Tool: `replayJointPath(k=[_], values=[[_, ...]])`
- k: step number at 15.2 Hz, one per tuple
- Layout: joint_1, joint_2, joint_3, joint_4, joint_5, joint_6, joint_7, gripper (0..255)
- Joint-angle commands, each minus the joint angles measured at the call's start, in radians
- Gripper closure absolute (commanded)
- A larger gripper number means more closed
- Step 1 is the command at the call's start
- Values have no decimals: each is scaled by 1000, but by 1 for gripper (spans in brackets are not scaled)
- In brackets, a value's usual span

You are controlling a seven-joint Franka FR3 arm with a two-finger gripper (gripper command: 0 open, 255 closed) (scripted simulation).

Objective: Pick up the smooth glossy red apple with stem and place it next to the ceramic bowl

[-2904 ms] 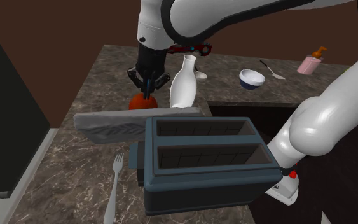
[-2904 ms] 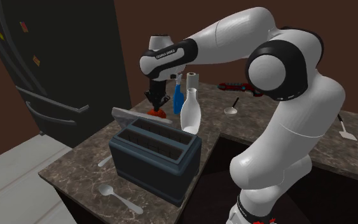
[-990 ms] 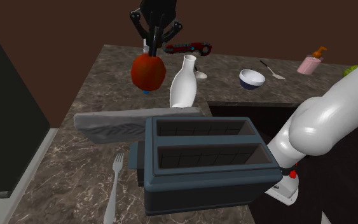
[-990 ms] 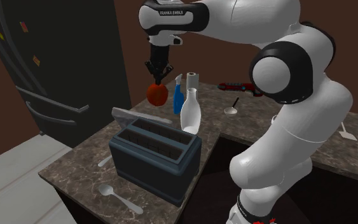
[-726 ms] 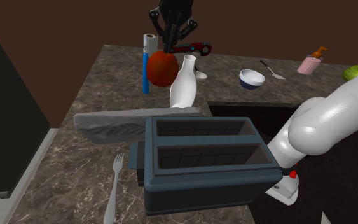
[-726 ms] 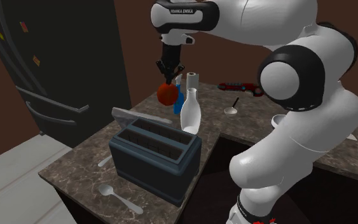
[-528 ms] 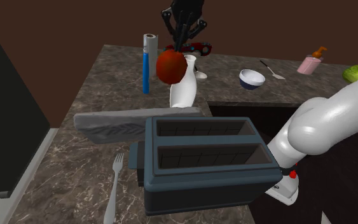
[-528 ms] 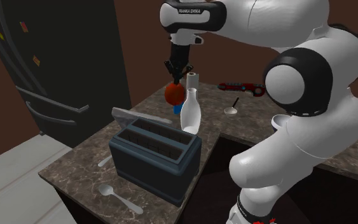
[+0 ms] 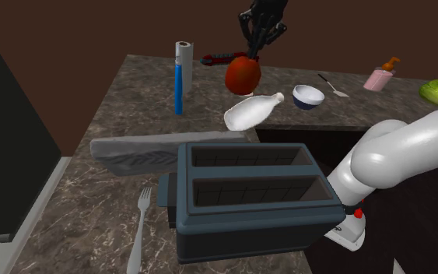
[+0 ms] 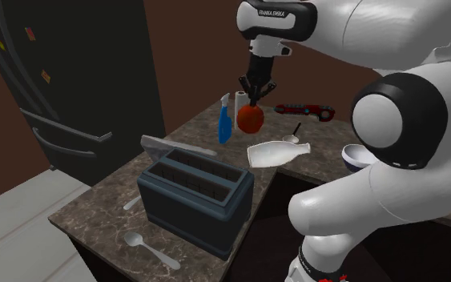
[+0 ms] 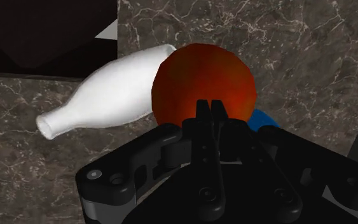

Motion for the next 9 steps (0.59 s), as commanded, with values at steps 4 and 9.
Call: replayJointPath(k=[4,9], values=[[-33,-61,-100,-55,-38,-24,-121,255],[-70,-96,-200,-79,-89,-50,-240,255]])
